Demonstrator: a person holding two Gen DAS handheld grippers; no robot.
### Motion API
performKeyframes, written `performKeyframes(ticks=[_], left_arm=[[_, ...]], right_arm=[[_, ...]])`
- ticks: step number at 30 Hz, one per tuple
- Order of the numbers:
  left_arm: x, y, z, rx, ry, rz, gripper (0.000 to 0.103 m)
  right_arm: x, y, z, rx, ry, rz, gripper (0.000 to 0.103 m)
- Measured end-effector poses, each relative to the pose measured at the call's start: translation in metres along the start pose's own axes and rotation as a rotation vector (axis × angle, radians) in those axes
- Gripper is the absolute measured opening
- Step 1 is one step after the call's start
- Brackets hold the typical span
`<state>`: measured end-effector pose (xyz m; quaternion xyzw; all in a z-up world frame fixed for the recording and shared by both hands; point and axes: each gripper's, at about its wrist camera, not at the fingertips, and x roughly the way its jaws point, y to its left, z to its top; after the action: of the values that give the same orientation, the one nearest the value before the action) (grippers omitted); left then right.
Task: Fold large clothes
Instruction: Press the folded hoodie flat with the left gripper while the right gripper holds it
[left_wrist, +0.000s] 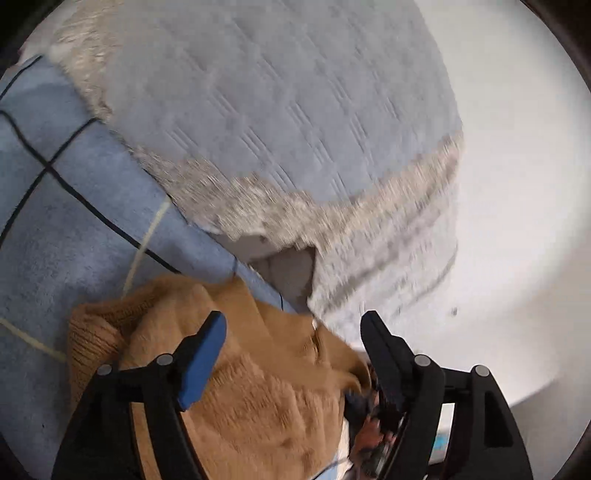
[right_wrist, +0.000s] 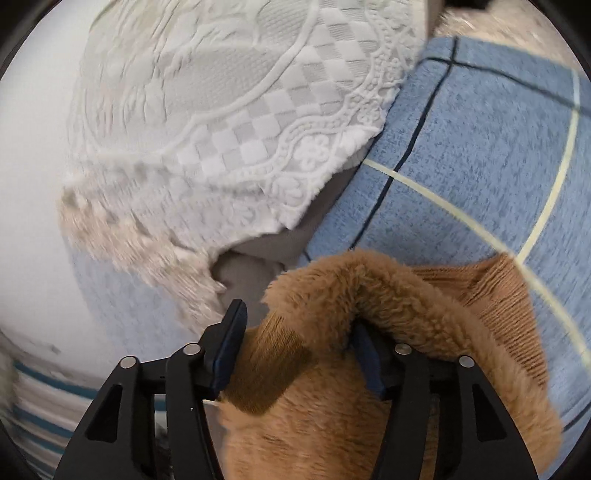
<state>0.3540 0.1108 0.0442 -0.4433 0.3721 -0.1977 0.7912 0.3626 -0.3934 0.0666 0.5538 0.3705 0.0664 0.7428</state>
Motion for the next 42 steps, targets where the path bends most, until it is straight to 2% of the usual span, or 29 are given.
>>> performKeyframes(ticks=[1,4,7,8,9,13,15,17,18,21,23,29,35,39,41,42], left_arm=[[0.003,-0.006,-0.005,0.022,0.024,0.012,0.077],[0.015,-0.024,-0.025,0.091,0.111,0.003,0.077],[0.026,-0.044,-0.046,0.188,0.180,0.010,0.077],[0.028,-0.051,-0.054,0.229,0.193,0.024,0.079],[0.032,-0.059,-0.061,0.280,0.204,0.046,0.081],[0.050,-0.077,-0.094,0.435,0.272,0.118,0.081],[0.057,-0.077,-0.107,0.462,0.298,0.159,0.081],[0.063,-0.072,-0.117,0.472,0.330,0.160,0.081],[0.065,-0.070,-0.121,0.482,0.341,0.175,0.081],[0.074,-0.065,-0.136,0.569,0.391,0.260,0.081],[0.082,-0.060,-0.145,0.615,0.414,0.329,0.081],[0.093,-0.042,-0.147,0.597,0.445,0.369,0.081],[0.093,-0.034,-0.143,0.559,0.455,0.367,0.081],[0.093,-0.037,-0.148,0.597,0.453,0.392,0.081],[0.096,-0.034,-0.144,0.564,0.461,0.384,0.081],[0.096,-0.032,-0.143,0.552,0.461,0.381,0.081]], right_arm=[[-0.004,0.000,0.001,0.013,-0.024,-0.022,0.061],[-0.023,0.030,0.001,-0.164,-0.134,-0.146,0.061],[-0.034,0.075,-0.008,-0.457,-0.187,-0.276,0.061],[-0.033,0.089,-0.016,-0.578,-0.171,-0.288,0.061],[-0.031,0.096,-0.022,-0.642,-0.149,-0.287,0.061],[-0.014,0.122,-0.079,-1.030,-0.028,-0.266,0.061],[-0.003,0.126,-0.107,-1.188,0.016,-0.236,0.061],[0.019,0.128,-0.134,-1.328,0.072,-0.196,0.061],[0.027,0.129,-0.138,-1.351,0.102,-0.190,0.061],[0.057,0.131,-0.153,-1.416,0.283,-0.127,0.061],[0.079,0.131,-0.161,-1.475,0.343,-0.140,0.061],[0.114,0.120,-0.184,-1.684,0.417,-0.221,0.063],[0.135,0.122,-0.177,-1.683,0.452,-0.308,0.063],[0.147,0.123,-0.174,-1.636,0.485,-0.360,0.064],[0.146,0.122,-0.183,-1.665,0.473,-0.397,0.060],[0.143,0.122,-0.188,-1.688,0.458,-0.403,0.048]])
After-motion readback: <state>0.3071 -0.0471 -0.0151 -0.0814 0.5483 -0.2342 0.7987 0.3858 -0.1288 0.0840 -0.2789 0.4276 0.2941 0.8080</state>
